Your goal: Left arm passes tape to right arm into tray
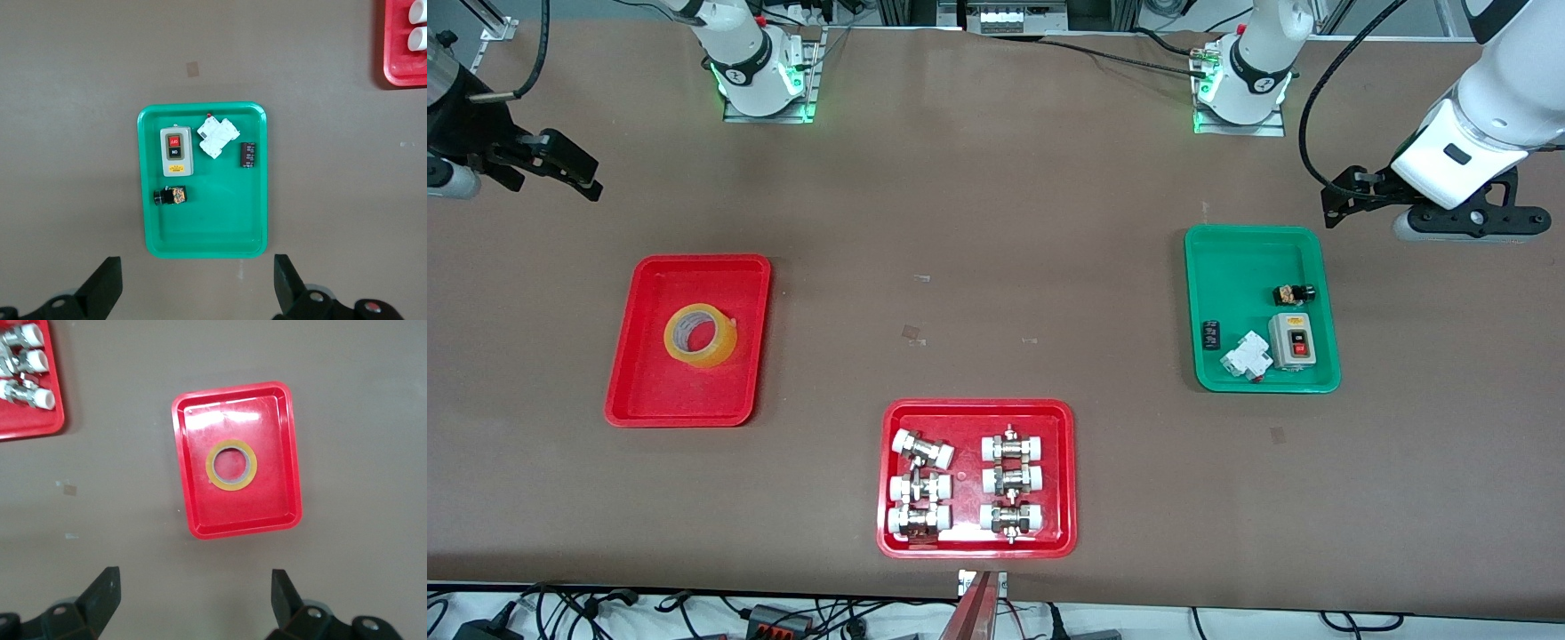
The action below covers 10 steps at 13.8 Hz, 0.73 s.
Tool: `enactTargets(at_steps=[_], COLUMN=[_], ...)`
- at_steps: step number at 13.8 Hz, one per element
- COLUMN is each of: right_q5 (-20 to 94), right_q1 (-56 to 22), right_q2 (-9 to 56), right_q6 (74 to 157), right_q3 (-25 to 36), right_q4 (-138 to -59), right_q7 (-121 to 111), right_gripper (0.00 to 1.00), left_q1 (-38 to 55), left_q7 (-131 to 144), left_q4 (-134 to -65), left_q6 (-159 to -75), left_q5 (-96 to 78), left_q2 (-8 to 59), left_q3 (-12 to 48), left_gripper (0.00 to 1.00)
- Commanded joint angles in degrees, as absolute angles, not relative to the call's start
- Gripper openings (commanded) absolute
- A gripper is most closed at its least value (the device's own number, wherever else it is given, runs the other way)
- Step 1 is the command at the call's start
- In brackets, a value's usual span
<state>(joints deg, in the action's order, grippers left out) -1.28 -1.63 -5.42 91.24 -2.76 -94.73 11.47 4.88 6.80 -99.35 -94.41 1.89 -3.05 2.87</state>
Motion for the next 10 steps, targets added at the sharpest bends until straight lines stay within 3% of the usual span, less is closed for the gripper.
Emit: enactTargets(at_steps=[1, 10], right_q5=[-1.1, -1.1], right_q1=[-1.8, -1.5], right_q2=[-3.6, -3.8], right_q6=[89.9, 90.3], right_q3=[-2.8, -2.2], right_q4=[-92.3, -92.1], right_q7=[12.2, 1.5], right_gripper=[1.00, 1.00], left_q1=[4.1, 1.9], left_q7=[5.1, 5.1], left_q4=[-97.7, -97.7], left_q6=[-94.0, -94.0], left_q5=[0.2, -1.4], left_q2=[-2.0, -1.9], left_q3=[2.8, 2.8], left_gripper=[1.00, 1.00])
